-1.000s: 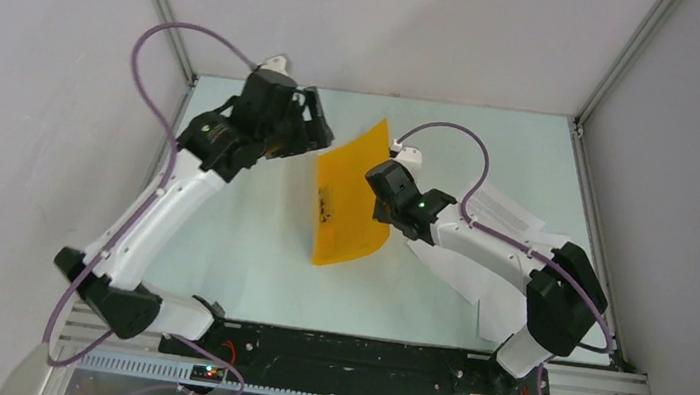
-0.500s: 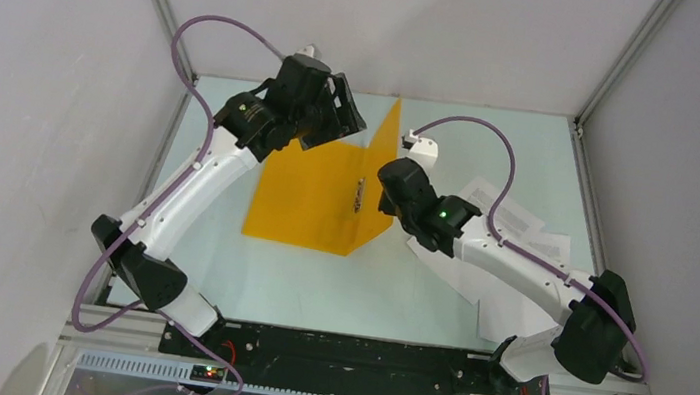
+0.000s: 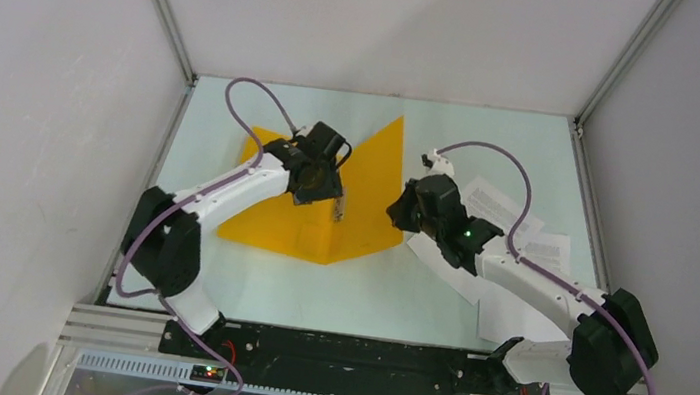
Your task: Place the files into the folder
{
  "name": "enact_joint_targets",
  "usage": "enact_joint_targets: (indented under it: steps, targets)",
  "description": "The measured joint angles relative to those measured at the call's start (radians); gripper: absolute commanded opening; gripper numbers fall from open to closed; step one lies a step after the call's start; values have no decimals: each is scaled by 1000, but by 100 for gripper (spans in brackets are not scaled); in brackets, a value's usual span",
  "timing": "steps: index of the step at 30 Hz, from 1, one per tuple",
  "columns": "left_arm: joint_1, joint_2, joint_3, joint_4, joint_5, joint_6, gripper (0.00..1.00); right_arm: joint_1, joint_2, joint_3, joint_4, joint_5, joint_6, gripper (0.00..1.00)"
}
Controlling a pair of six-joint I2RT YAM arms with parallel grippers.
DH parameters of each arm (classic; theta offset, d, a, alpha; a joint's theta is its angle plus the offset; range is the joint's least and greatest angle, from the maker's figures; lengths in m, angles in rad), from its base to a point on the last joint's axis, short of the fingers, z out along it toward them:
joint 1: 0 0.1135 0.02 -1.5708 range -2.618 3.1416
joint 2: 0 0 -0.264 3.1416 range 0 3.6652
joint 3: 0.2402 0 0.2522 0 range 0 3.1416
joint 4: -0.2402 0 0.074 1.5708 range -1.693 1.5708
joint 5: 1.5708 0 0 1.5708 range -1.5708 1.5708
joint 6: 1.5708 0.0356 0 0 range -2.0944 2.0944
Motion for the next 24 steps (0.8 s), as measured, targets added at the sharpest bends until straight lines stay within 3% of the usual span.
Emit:
enact_joint_targets:
  steps: [6, 11, 15, 20, 24]
  targets:
    - [0, 131, -33, 115, -3, 56, 64, -29, -46, -175, 53, -142, -9, 4]
    - [14, 201, -35, 173, -17, 97, 64, -102, 5, -204, 71, -209, -29, 10]
    - [61, 210, -87, 219, -26, 116, 67, -134, 90, -191, 77, -208, -41, 25]
    - [97, 224, -131, 261, -11, 122, 69, -138, 213, -114, 56, -163, -51, 53]
    - [99, 246, -134, 272, -11, 112, 68, -140, 242, -47, -26, -64, -68, 66]
